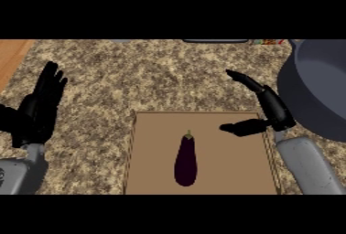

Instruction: Pick the eggplant from the tray and place it in the pot

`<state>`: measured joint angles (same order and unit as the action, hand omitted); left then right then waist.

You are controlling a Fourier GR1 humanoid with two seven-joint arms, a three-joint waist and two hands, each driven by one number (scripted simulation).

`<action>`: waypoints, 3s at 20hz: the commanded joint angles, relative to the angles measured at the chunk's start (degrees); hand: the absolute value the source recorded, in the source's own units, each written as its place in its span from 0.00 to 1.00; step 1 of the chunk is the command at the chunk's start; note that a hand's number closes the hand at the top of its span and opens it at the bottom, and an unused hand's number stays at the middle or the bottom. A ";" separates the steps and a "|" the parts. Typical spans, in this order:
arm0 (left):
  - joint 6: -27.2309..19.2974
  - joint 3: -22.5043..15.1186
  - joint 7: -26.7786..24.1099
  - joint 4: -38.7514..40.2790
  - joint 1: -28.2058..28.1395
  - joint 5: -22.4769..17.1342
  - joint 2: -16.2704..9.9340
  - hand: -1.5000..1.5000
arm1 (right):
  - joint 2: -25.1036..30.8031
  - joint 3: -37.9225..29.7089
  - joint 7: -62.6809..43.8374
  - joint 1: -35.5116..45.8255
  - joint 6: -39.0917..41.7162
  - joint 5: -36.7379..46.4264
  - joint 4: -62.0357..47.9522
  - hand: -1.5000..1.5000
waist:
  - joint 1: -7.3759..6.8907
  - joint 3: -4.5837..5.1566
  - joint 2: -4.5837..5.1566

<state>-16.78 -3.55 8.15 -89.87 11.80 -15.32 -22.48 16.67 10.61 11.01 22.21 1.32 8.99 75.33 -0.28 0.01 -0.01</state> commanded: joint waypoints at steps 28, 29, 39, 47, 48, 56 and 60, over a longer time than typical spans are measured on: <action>2.30 4.43 3.60 -0.20 1.94 4.28 3.98 0.50 | -11.40 18.14 -49.67 10.32 34.83 8.77 6.37 0.00 | 0.17 -0.01 0.03; 3.06 4.15 3.66 -3.68 -0.39 4.22 3.91 0.50 | -13.17 17.94 -52.76 11.20 35.18 9.10 6.81 0.00 | 0.05 -0.01 -0.02; 4.28 5.63 6.45 -2.70 2.05 5.94 6.17 0.50 | -14.76 19.91 -51.71 2.77 35.13 18.28 10.73 0.00 | 0.35 -0.01 -0.04; 7.37 8.53 2.99 -2.52 -1.14 7.26 6.42 0.50 | -16.43 20.48 -47.03 1.16 32.57 25.17 4.30 0.00 | 0.21 -0.01 -0.02; 7.26 7.76 6.28 -6.75 -2.42 6.82 6.90 0.50 | -16.60 17.96 -46.99 5.19 33.96 24.22 1.08 0.00 | 0.01 -0.01 -0.02; 6.92 7.87 3.67 -0.91 1.38 8.96 8.78 0.50 | -12.65 21.32 -34.07 4.07 34.27 27.54 -2.15 1.00 | 0.20 -0.01 0.05; 6.46 6.67 4.73 -2.69 0.90 10.28 10.14 0.50 | -15.66 21.89 -28.50 5.51 28.35 32.71 -8.26 1.00 | 0.03 -0.02 0.05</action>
<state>-10.02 3.85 12.54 -92.31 12.43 -6.09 -13.49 2.84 30.82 -22.14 28.44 31.75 38.86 70.93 -0.11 0.22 -0.54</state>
